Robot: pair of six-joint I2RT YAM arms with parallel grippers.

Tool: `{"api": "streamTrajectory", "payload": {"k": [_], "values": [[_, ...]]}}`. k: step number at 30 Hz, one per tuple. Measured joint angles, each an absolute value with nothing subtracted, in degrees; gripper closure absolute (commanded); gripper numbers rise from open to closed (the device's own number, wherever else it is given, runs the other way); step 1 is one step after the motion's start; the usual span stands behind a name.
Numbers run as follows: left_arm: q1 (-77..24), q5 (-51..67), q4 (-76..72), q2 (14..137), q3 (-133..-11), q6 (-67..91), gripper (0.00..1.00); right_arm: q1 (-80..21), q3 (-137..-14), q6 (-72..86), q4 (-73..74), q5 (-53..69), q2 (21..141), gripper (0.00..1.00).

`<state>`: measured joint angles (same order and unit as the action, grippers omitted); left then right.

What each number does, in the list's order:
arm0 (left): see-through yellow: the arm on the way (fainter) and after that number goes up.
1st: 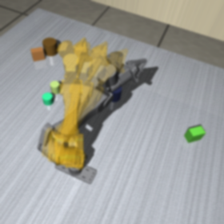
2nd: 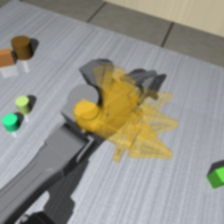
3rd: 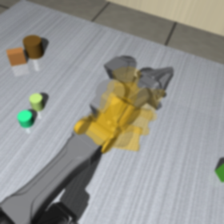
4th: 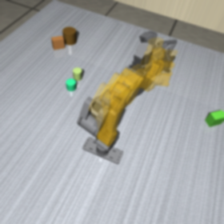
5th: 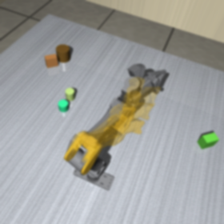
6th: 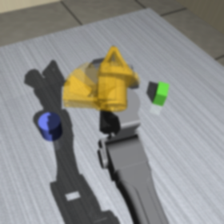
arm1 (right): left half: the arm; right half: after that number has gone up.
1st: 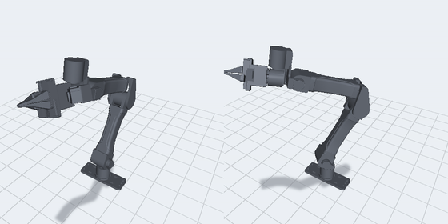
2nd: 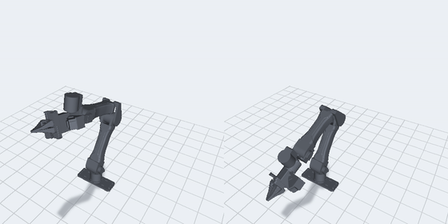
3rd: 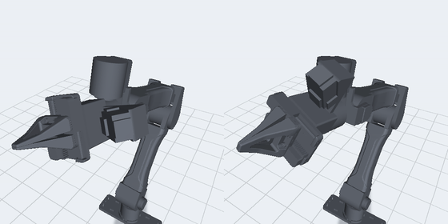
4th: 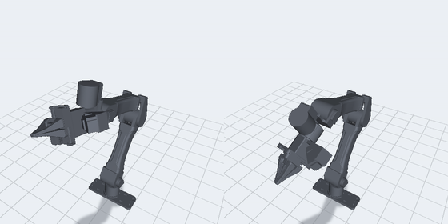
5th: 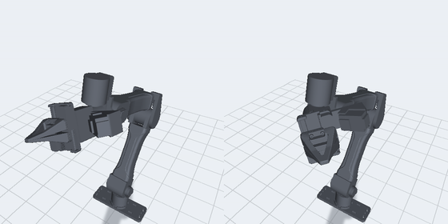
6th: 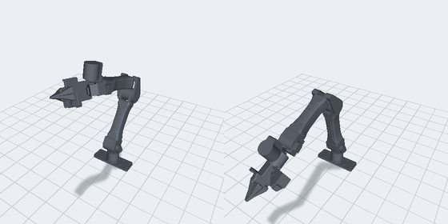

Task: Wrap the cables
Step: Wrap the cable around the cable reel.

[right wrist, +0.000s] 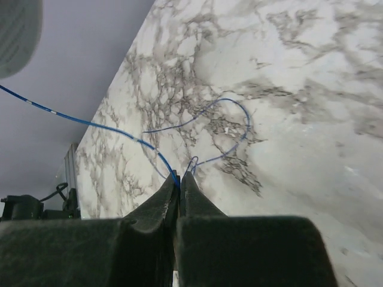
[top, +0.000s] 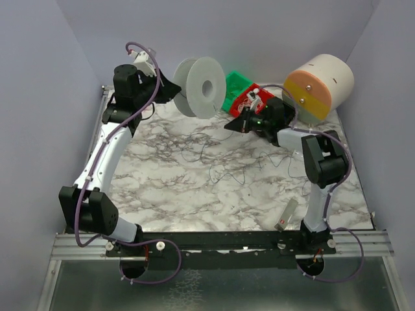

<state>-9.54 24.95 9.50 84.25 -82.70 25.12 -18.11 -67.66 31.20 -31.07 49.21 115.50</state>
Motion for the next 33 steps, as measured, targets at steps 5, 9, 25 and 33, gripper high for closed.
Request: {"api": "streamTrajectory", "payload": {"k": [5, 9, 25, 33], "values": [[-10.2, 32.7, 10.5, 82.8, -82.9, 20.2, 1.0, -11.7, -68.3, 33.1, -29.4, 55.4, 113.6, 1.0], [-12.1, 34.0, 16.2, 82.9, -83.4, 14.2, 1.0, -9.9, -70.5, 37.8, -29.8, 63.9, 113.6, 0.99], [-27.5, 10.1, 24.1, 83.1, -83.0, -3.0, 1.0, -5.2, -73.9, 70.9, -53.7, 79.2, 111.9, 1.0], [-31.6, 3.6, 22.5, 86.2, -83.0, -5.9, 1.0, -5.5, -79.7, 82.9, -63.8, 79.7, 115.0, 1.0]]}}
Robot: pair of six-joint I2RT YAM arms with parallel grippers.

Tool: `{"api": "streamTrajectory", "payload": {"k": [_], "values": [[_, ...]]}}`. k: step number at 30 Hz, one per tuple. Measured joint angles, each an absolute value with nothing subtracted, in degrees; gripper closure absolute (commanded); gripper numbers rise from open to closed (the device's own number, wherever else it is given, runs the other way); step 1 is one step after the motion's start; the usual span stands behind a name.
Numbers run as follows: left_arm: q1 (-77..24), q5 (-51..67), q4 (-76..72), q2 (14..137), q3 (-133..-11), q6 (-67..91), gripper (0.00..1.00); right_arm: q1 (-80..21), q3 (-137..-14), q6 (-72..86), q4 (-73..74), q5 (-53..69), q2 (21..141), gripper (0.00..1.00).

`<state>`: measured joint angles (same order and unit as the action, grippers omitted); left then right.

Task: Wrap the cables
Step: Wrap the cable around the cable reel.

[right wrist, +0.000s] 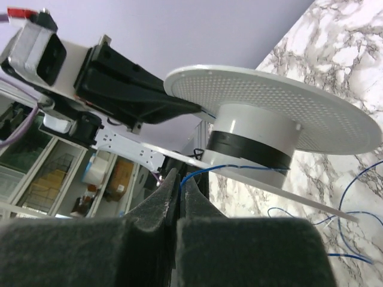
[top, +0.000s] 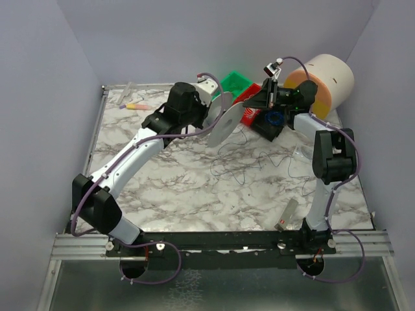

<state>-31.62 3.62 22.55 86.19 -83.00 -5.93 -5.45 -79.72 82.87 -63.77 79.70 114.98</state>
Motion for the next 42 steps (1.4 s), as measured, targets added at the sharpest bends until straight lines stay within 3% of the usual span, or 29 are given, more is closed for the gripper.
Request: {"api": "streamTrajectory", "payload": {"k": [11, 14, 20, 28, 42], "values": [[-34.3, -6.3, 20.9, 92.1, -83.3, -5.4, 1.0, -5.5, -85.0, 87.9, -63.2, 81.3, 117.6, 1.0], [-34.4, -7.2, 21.1, 93.5, -83.9, -4.3, 1.0, -5.8, -85.2, 80.6, -54.1, 81.1, 117.6, 1.0], [-34.0, -6.6, 23.1, 94.7, -83.6, -2.1, 1.0, -6.1, -91.1, 53.7, -20.8, 76.1, 117.5, 1.0], [-33.7, -7.3, 24.0, 94.7, -83.4, 0.5, 1.0, -6.9, -94.8, 41.0, -2.7, 73.3, 116.7, 1.0], [-33.6, -10.6, 23.2, 95.5, -81.4, 2.9, 1.0, -15.5, -94.4, 39.1, 1.8, 72.2, 115.8, 1.0]]}}
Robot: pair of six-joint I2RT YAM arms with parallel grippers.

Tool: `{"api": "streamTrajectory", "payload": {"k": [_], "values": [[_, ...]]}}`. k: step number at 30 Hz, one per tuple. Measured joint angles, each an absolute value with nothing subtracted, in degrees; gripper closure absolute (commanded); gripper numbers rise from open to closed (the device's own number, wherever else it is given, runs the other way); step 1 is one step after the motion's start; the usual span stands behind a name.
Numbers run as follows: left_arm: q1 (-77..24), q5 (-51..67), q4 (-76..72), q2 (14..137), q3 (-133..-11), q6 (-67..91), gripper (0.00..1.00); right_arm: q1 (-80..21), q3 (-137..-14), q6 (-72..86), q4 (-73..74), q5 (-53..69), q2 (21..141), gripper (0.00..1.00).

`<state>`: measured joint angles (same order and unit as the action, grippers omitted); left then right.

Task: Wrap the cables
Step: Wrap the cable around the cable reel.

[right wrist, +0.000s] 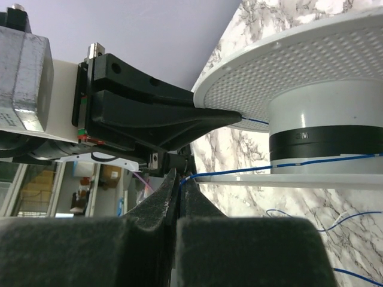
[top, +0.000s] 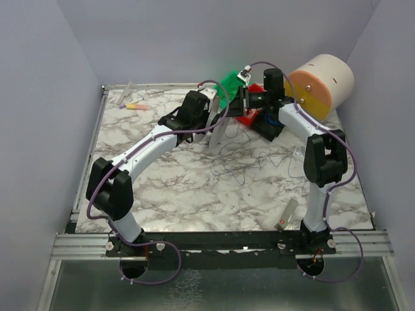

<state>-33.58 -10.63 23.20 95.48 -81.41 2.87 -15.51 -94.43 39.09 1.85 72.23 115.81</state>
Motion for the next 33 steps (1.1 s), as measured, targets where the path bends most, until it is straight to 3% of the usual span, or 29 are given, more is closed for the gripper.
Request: {"api": "streamTrajectory", "payload": {"k": [15, 33], "values": [[-30.1, -9.4, 26.2, 97.5, -83.5, 8.6, 1.0, -24.1, -86.1, 24.0, 7.5, 58.8, 108.8, 1.0], [-17.5, 13.0, 29.3, 101.3, -93.1, 20.2, 1.0, -28.5, -76.7, 12.5, 5.7, 58.8, 107.5, 0.99]]}}
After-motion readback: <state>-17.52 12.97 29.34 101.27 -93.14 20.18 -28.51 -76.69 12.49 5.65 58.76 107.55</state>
